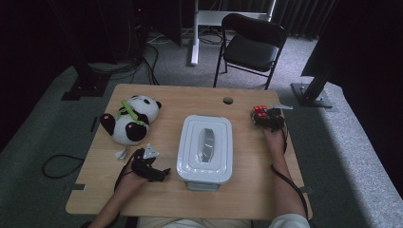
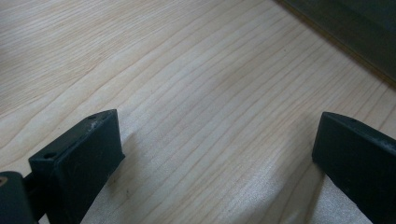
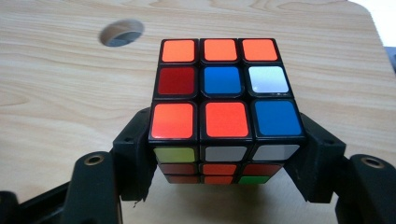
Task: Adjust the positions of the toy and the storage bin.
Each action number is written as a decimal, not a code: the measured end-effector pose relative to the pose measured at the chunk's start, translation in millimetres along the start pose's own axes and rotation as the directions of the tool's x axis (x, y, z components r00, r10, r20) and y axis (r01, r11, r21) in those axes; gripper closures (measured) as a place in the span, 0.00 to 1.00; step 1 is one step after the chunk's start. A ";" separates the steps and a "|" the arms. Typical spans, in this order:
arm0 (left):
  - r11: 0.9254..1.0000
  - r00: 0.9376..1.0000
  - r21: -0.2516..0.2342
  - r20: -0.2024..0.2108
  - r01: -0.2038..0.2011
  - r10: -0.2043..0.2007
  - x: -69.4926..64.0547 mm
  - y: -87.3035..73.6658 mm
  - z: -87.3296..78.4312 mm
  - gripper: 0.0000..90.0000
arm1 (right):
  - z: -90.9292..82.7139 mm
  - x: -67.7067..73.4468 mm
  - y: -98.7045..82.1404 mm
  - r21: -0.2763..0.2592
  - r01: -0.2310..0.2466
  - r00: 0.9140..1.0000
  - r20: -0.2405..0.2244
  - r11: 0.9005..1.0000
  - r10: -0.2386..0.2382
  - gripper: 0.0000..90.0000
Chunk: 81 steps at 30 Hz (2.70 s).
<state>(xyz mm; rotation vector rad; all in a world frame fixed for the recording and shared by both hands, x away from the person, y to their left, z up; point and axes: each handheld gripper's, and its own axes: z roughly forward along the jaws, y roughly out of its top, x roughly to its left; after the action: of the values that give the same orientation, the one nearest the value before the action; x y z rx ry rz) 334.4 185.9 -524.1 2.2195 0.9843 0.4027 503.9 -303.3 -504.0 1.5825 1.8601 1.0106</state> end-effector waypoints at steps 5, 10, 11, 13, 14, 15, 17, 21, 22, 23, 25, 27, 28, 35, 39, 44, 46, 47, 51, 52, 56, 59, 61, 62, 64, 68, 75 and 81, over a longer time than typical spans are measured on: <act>1.000 1.000 0.000 -0.002 0.002 -0.002 0.0 0.0 0.0 0.02 | -15.2 6.2 -5.1 -0.006 0.037 0.999 -0.014 0.999 -0.038 0.37; 1.000 1.000 0.000 -0.003 0.004 -0.004 -0.1 0.0 0.0 0.02 | -33.2 12.7 -12.1 -0.016 0.084 0.996 -0.010 0.996 -0.085 0.37; 1.000 1.000 0.000 -0.003 0.003 -0.003 -0.1 0.0 0.0 0.02 | -37.1 13.8 -13.8 -0.017 0.088 0.996 -0.015 0.996 -0.088 0.37; 1.000 1.000 0.000 -0.003 0.003 -0.003 -0.1 0.0 0.1 0.02 | -44.1 16.1 -17.8 -0.019 0.110 0.994 -0.008 0.994 -0.110 0.37; 1.000 1.000 -0.001 -0.002 0.003 -0.003 0.0 0.0 0.1 0.02 | -46.9 16.7 -19.9 -0.016 0.113 0.993 -0.011 0.993 -0.113 0.37; 1.000 1.000 -0.001 -0.002 0.003 -0.003 0.0 0.0 0.1 0.02 | -49.8 17.2 -22.1 -0.013 0.119 0.993 -0.013 0.993 -0.119 0.37; 1.000 1.000 -0.001 -0.002 0.003 -0.003 0.0 0.0 0.1 0.02 | -55.1 17.9 -26.4 -0.010 0.124 0.992 -0.008 0.992 -0.124 0.37; 1.000 1.000 -0.001 -0.002 0.003 -0.003 0.0 0.0 0.1 0.02 | -67.1 17.8 -35.3 -0.011 0.120 0.993 -0.012 0.993 -0.120 0.37; 1.000 1.000 0.000 -0.002 0.003 -0.003 0.0 0.0 0.1 0.02 | -70.0 18.1 -37.7 -0.013 0.122 0.992 -0.010 0.992 -0.122 0.37; 1.000 1.000 0.000 -0.002 0.003 -0.003 -0.1 0.0 0.1 0.02 | -73.1 18.5 -40.1 -0.012 0.128 0.992 -0.009 0.992 -0.128 0.37; 1.000 1.000 0.000 -0.002 0.003 -0.003 0.0 0.0 0.0 0.02 | -79.5 19.7 -44.8 -0.008 0.140 0.990 -0.003 0.990 -0.140 0.37; 1.000 1.000 0.000 -0.003 0.001 -0.001 0.0 0.1 0.1 0.02 | -86.5 19.9 -49.8 -0.015 0.143 0.990 -0.003 0.990 -0.143 0.37; 1.000 1.000 -0.001 -0.002 0.002 -0.002 0.1 0.1 0.1 0.02 | -90.0 20.0 -52.1 -0.015 0.146 0.989 0.000 0.989 -0.146 0.37; 1.000 1.000 -0.001 -0.002 0.001 -0.001 0.1 0.0 0.1 0.02 | -111.6 20.1 -68.9 -0.019 0.165 0.986 0.013 0.986 -0.165 0.37; 1.000 1.000 0.000 -0.002 0.003 -0.003 0.0 0.0 0.1 0.02 | -121.4 20.2 -77.0 -0.007 0.183 0.983 0.020 0.983 -0.183 0.37; 1.000 1.000 0.001 -0.002 0.003 -0.003 0.0 0.0 0.0 0.02 | -134.1 20.2 -91.9 0.001 0.179 0.984 0.006 0.984 -0.179 0.37; 1.000 1.000 -0.002 -0.002 0.003 -0.003 0.0 0.0 0.1 0.02 | -136.9 20.5 -97.8 0.013 0.186 0.982 0.013 0.982 -0.187 0.37; 1.000 1.000 -0.001 -0.001 0.003 -0.003 0.0 0.0 0.1 0.02 | -138.7 20.2 -101.0 0.017 0.188 0.982 0.014 0.982 -0.188 0.37; 1.000 1.000 -0.001 -0.001 0.003 -0.003 0.0 0.0 0.1 0.02 | -147.3 15.1 -110.0 0.024 0.177 0.984 0.013 0.984 -0.177 0.37; 1.000 1.000 -0.001 -0.002 0.003 -0.003 0.0 0.0 0.1 0.02 | -149.9 14.2 -112.1 0.027 0.176 0.984 0.016 0.984 -0.176 0.37; 1.000 1.000 -0.001 -0.002 0.003 -0.003 0.0 0.0 0.1 0.02 | -160.1 9.7 -119.6 0.030 0.167 0.986 0.023 0.986 -0.167 0.37; 1.000 1.000 -0.002 -0.002 0.003 -0.003 0.0 0.0 0.1 0.02 | -167.4 7.2 -123.7 0.022 0.150 0.988 0.025 0.988 -0.151 0.37; 1.000 1.000 -0.002 -0.002 0.003 -0.003 0.0 0.0 0.2 0.02 | -170.3 6.5 -126.6 0.021 0.145 0.989 0.026 0.989 -0.145 0.37; 1.000 1.000 -0.002 -0.002 0.003 -0.003 0.0 0.0 0.1 0.02 | -170.8 6.3 -128.3 0.027 0.149 0.988 0.027 0.988 -0.150 0.37; 1.000 1.000 -0.002 -0.002 0.003 -0.003 0.0 0.0 0.1 0.02 | -171.6 6.2 -132.1 0.037 0.152 0.988 0.034 0.988 -0.153 0.37; 1.000 1.000 -0.001 -0.002 0.003 -0.003 0.0 0.0 0.1 0.02 | -174.1 4.3 -137.6 0.038 0.139 0.990 0.028 0.990 -0.141 0.37; 1.000 1.000 -0.002 -0.002 0.003 -0.003 0.0 0.0 0.1 0.02 | -174.5 0.1 -144.1 0.018 0.100 0.995 -0.004 0.995 -0.100 0.37; 1.000 1.000 -0.002 -0.002 0.003 -0.003 0.0 0.0 0.1 0.02 | -173.9 -1.3 -144.3 0.024 0.081 0.997 -0.008 0.996 -0.080 0.31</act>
<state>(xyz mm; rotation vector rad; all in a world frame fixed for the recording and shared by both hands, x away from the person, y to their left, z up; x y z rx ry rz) 334.4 185.9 -524.2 2.2160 0.9882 0.4038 283.1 -350.3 -513.5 1.5065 1.9317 0.9636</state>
